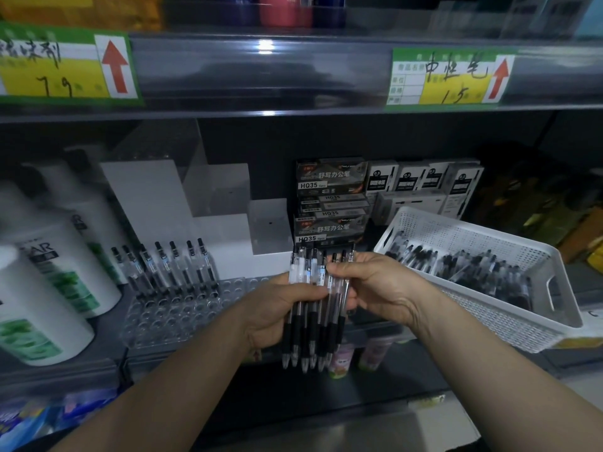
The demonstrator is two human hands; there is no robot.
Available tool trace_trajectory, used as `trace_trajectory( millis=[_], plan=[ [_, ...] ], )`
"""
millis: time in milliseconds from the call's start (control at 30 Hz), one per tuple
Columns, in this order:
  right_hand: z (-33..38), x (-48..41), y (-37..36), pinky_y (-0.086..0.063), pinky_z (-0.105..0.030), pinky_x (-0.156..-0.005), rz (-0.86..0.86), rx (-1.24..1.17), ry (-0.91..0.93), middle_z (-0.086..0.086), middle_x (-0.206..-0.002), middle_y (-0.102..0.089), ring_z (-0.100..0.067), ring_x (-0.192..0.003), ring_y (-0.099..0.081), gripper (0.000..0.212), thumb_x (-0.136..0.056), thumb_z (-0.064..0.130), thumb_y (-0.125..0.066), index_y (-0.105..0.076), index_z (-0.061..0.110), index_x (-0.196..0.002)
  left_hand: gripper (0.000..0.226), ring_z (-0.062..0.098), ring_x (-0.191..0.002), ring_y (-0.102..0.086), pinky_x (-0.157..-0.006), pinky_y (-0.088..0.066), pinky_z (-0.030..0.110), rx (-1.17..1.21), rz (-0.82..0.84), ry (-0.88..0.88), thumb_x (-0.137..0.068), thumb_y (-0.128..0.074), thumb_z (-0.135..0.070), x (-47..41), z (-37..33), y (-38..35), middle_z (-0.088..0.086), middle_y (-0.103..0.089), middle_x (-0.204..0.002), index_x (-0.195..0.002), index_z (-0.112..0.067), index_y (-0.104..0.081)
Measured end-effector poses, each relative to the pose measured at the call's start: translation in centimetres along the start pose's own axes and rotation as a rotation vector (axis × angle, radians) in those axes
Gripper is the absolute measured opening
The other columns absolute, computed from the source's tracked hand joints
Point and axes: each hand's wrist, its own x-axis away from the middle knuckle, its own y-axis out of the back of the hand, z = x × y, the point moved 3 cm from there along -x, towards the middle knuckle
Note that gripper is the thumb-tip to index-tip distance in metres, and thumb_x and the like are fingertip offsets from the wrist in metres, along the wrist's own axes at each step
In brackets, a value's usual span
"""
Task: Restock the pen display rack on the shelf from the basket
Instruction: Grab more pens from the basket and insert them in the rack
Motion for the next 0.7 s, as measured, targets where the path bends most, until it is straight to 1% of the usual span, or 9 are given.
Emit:
trace_trajectory(
  millis=[33,133,167,367,467,533,600,633,700],
  plan=[
    [0.08,0.05,0.03,-0.044,-0.026,-0.049,-0.001,-0.005,0.005,-0.014,-0.076,-0.064,-0.020,-0.060,-0.053,0.012,-0.089,0.009,-0.060,-0.067,0.000,-0.084,0.036,0.033,-0.106,-0.067,-0.088,-0.056,0.041,-0.003,0.010,0.000,-0.086,-0.060,-0.003,0.04,-0.03,0.04,0.025,-0.068,-0.114,-0.121,0.002,-0.060],
    [0.32,0.22,0.06,-0.043,-0.023,-0.044,-0.013,0.001,0.017,-0.014,-0.075,-0.066,-0.019,-0.056,-0.056,0.011,-0.089,0.006,-0.059,-0.065,-0.001,-0.083,0.026,0.026,-0.081,-0.072,-0.067,-0.060,0.034,-0.025,-0.003,-0.007,-0.088,-0.058,0.000,0.20,-0.13,0.27,0.019,-0.072,-0.096,-0.113,0.001,-0.063],
    [0.35,0.21,0.13,-0.043,-0.023,-0.044,-0.014,0.005,0.023,-0.014,-0.076,-0.066,-0.019,-0.057,-0.056,0.011,-0.089,0.006,-0.059,-0.065,-0.001,-0.083,0.025,0.025,-0.077,-0.071,-0.064,-0.059,0.033,-0.020,-0.002,-0.009,-0.088,-0.057,0.001,0.23,-0.14,0.29,0.018,-0.072,-0.094,-0.111,0.001,-0.064],
    [0.52,0.20,0.31,-0.049,-0.026,-0.048,-0.030,0.013,0.022,-0.017,-0.082,-0.068,-0.020,-0.060,-0.062,0.011,-0.088,0.005,-0.060,-0.065,-0.004,-0.088,0.020,0.024,-0.074,-0.071,-0.064,-0.059,0.033,-0.018,-0.009,-0.016,-0.085,-0.059,0.001,0.20,-0.08,0.40,0.015,-0.073,-0.088,-0.103,-0.004,-0.067],
    [0.43,-0.04,0.47,-0.047,-0.035,-0.062,-0.054,0.029,0.044,-0.028,-0.101,-0.066,-0.030,-0.075,-0.060,0.025,-0.087,0.008,-0.063,-0.062,-0.013,-0.101,0.024,0.025,-0.074,-0.070,-0.064,-0.059,0.034,-0.036,-0.059,0.006,-0.081,-0.065,-0.003,0.09,0.02,0.68,0.015,-0.073,-0.089,-0.105,-0.002,-0.067],
    [0.27,-0.16,0.47,-0.043,-0.037,-0.067,-0.066,0.031,0.047,-0.034,-0.113,-0.062,-0.035,-0.085,-0.056,0.037,-0.084,0.010,-0.066,-0.058,-0.016,-0.110,0.034,0.027,-0.080,-0.070,-0.066,-0.058,0.035,-0.050,-0.081,0.010,-0.078,-0.068,-0.006,0.03,0.04,0.77,0.018,-0.072,-0.097,-0.112,-0.001,-0.065],
    [0.09,-0.29,0.40,-0.045,-0.035,-0.063,-0.074,0.030,0.046,-0.030,-0.108,-0.065,-0.032,-0.079,-0.059,0.040,-0.084,0.013,-0.067,-0.058,-0.014,-0.113,0.039,0.028,-0.086,-0.069,-0.071,-0.058,0.037,-0.045,-0.080,0.000,-0.080,-0.067,-0.007,-0.10,-0.01,0.76,0.022,-0.069,-0.107,-0.118,-0.001,-0.063],
    [0.05,-0.32,0.35,-0.045,-0.031,-0.056,-0.080,0.028,0.042,-0.025,-0.098,-0.067,-0.027,-0.069,-0.059,0.038,-0.086,0.014,-0.066,-0.060,-0.012,-0.113,0.038,0.028,-0.086,-0.069,-0.072,-0.058,0.037,-0.036,-0.072,-0.005,-0.081,-0.066,-0.007,-0.16,-0.09,0.71,0.023,-0.069,-0.108,-0.118,-0.001,-0.062],
    [0.10,-0.35,0.17,-0.038,-0.022,-0.042,-0.094,0.029,0.034,-0.014,-0.076,-0.064,-0.019,-0.055,-0.050,0.030,-0.087,0.016,-0.065,-0.064,-0.007,-0.106,0.032,0.026,-0.083,-0.071,-0.069,-0.059,0.034,-0.032,-0.052,-0.010,-0.083,-0.064,-0.007,-0.19,-0.30,0.44,0.020,-0.071,-0.103,-0.115,-0.002,-0.064]
  ],
)
